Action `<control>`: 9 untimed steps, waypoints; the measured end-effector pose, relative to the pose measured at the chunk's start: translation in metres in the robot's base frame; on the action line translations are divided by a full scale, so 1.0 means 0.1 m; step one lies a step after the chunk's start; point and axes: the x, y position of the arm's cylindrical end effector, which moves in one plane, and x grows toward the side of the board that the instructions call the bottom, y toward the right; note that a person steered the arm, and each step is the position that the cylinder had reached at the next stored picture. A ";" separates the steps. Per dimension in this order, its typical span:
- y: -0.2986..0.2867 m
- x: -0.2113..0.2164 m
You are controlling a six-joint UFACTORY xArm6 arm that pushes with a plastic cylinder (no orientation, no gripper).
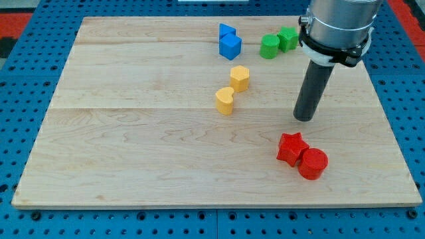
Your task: Push the yellow hexagon towards the center left of the board
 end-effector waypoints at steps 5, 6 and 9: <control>-1.49 -0.61; -2.18 -0.64; -2.93 -1.00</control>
